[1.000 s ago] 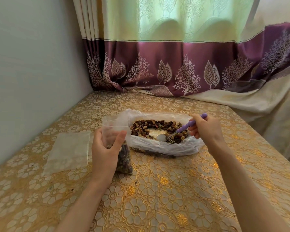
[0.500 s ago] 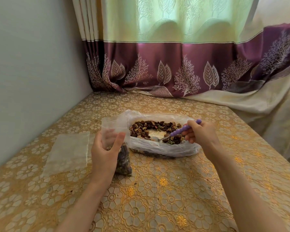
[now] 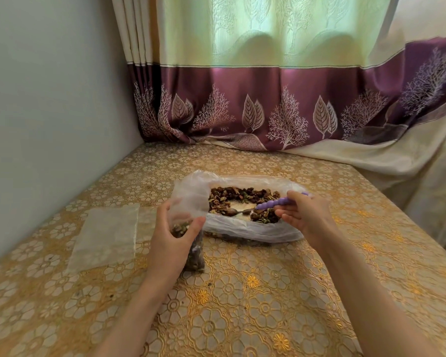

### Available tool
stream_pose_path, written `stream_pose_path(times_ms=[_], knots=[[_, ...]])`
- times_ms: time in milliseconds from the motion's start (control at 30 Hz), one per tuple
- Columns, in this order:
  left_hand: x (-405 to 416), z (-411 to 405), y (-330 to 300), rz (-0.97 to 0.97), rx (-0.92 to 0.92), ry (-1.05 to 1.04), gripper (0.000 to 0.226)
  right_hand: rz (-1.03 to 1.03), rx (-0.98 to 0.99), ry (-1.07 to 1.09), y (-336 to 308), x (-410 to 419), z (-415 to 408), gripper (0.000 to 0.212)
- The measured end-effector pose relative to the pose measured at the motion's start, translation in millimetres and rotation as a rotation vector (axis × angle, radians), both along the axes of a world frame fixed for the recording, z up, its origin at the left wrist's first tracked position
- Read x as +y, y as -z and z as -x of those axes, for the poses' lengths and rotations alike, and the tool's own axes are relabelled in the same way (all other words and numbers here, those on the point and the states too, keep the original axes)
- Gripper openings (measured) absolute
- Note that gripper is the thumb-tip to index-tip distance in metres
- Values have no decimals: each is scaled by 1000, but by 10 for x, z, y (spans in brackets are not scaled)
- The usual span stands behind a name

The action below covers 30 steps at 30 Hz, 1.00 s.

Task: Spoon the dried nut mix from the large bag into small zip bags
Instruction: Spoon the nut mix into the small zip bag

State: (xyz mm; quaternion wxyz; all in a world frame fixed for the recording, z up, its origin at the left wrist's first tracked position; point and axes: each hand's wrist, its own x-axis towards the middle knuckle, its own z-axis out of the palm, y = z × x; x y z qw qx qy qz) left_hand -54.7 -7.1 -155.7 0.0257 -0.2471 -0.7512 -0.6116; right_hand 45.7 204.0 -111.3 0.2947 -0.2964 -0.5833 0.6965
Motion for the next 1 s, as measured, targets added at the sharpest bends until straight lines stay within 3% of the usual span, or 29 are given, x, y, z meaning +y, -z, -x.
stream_pose_path(times_ms=[267, 533, 667, 1000], knots=[[0, 48, 50, 28, -11, 21, 74, 61, -21, -88, 1, -28, 29, 32], [-5, 27, 7, 60, 10, -5, 67, 84, 60, -51, -82, -50, -11, 31], [-9, 23, 9, 73, 12, -1, 54, 34, 167, -17, -207, -99, -29, 29], [-12, 20, 7, 46, -3, -11, 57, -205, 303, -187, -549, -479, -102, 31]])
